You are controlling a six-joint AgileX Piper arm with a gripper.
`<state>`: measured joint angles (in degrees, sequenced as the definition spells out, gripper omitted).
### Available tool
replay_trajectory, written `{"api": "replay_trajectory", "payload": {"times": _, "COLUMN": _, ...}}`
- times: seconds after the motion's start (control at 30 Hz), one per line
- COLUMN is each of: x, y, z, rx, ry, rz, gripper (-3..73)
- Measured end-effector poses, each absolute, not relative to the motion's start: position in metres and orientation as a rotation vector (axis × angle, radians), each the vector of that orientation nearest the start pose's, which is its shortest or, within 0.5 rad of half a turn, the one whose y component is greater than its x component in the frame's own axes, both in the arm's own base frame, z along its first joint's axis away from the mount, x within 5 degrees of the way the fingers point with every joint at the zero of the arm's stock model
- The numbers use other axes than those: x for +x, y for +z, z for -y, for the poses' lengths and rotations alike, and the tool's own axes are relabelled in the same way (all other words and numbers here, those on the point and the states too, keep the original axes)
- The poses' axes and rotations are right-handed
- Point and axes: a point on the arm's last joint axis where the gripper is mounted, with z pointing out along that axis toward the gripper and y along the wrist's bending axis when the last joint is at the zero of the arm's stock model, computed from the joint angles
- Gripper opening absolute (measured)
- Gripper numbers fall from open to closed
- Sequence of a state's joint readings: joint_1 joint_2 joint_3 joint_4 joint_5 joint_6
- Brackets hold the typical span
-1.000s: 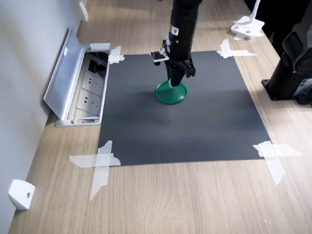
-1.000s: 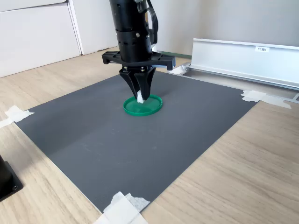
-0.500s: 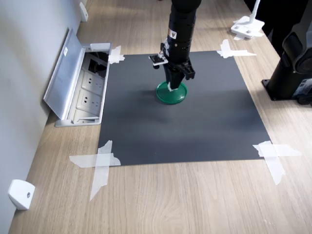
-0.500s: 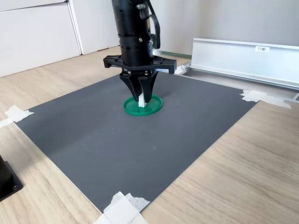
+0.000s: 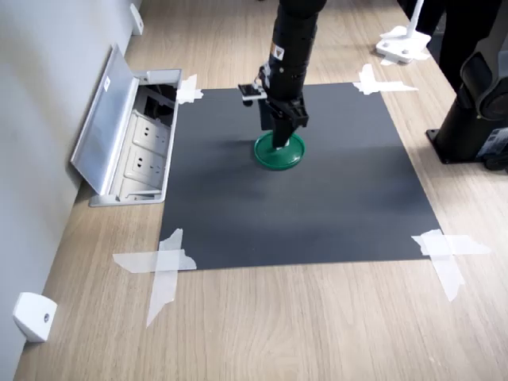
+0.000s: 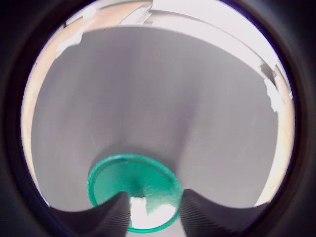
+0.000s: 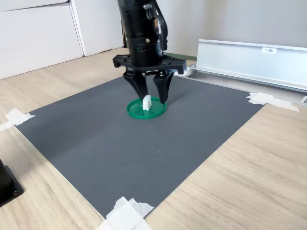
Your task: Grasp a white terminal and put it on the green lid.
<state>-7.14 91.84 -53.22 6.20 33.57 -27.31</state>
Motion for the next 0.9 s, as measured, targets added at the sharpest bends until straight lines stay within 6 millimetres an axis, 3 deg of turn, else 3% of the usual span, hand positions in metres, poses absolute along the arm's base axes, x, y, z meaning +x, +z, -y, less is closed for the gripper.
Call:
{"api": "replay_trajectory", "payload": {"times": 0.2, "x": 0.282, "y": 0.247, "z": 0.033, "rx": -0.178, "ry": -0.113, "rz": -2.451, "gripper": 5.6}}
{"api": "replay_trajectory", "payload": {"times": 0.4, "x": 0.241, "y": 0.285, "z": 0.029, "rx": -0.029, "ry": -0.123, "rz": -2.174, "gripper": -0.4}}
{"api": "replay_trajectory", "payload": {"times": 0.5, "x": 0.208, "y": 0.297, "z": 0.025, "rx": 0.006, "ry": -0.123, "rz": -2.050, "gripper": -0.5}}
{"api": "replay_trajectory", "payload": {"times": 0.73, "x": 0.131, "y": 0.279, "z": 0.015, "rx": 0.027, "ry": -0.127, "rz": -1.890, "gripper": -0.6}}
{"api": "replay_trajectory", "payload": {"times": 0.9, "x": 0.096, "y": 0.251, "z": 0.011, "rx": 0.030, "ry": -0.143, "rz": -1.780, "gripper": -0.7}}
